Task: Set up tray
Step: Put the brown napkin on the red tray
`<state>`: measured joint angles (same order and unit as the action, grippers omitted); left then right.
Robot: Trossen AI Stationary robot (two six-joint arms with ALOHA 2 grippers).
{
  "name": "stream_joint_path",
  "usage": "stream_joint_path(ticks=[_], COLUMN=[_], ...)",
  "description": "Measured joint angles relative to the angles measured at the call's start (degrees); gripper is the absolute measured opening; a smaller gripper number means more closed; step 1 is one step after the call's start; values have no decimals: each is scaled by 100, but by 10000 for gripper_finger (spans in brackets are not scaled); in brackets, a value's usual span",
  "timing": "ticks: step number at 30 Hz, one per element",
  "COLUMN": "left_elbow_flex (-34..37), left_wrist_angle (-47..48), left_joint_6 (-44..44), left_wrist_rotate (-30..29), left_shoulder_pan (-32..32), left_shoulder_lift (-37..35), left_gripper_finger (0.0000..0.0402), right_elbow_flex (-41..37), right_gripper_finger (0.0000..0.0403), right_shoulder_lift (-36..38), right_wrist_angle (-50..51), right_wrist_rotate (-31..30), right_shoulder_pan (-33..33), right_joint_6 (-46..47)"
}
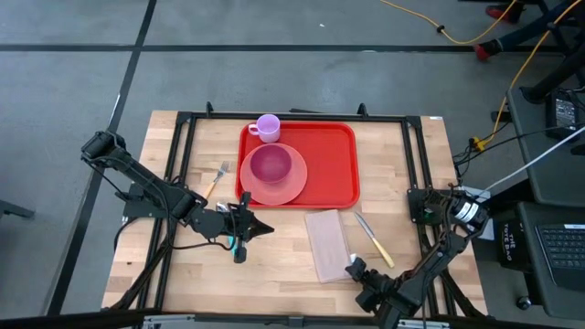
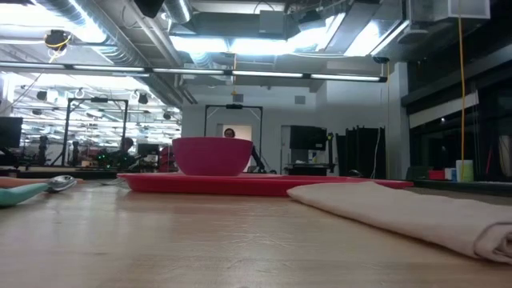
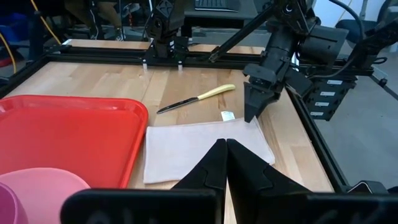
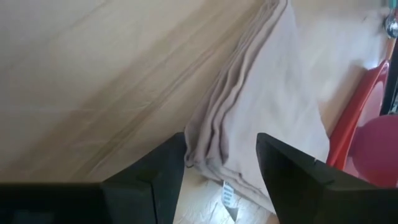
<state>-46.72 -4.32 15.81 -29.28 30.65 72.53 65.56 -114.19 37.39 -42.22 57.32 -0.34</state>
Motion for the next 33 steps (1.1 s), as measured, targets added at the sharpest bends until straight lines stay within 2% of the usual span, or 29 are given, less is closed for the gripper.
stream_joint_path(ticks=[8, 22, 26, 31, 33], left_elbow_flex=[0, 0, 0, 0, 0], left_wrist_angle=[0, 0, 0, 0, 0], left_joint_6=[4, 0, 0, 2, 2], left_wrist_rotate=[0, 0, 0, 0, 0], left_shoulder_pan=[0, 0, 0, 0, 0], left_shoulder_lift=[0, 0, 0, 0, 0], left_gripper_finger=[1, 3, 5, 1, 1], right_elbow_flex=[4, 2, 0, -15, -15], right_gripper_finger=[204, 195, 147, 42, 18], right_shoulder_lift=[7, 7, 7, -10, -13], right_wrist_angle=[-13, -95, -159, -357, -431], right_wrist_rotate=[98, 117, 337, 435, 442], right_shoulder_pan=[-116, -332, -376, -382, -387], right_joint_6=[-319, -296, -288, -180, 69])
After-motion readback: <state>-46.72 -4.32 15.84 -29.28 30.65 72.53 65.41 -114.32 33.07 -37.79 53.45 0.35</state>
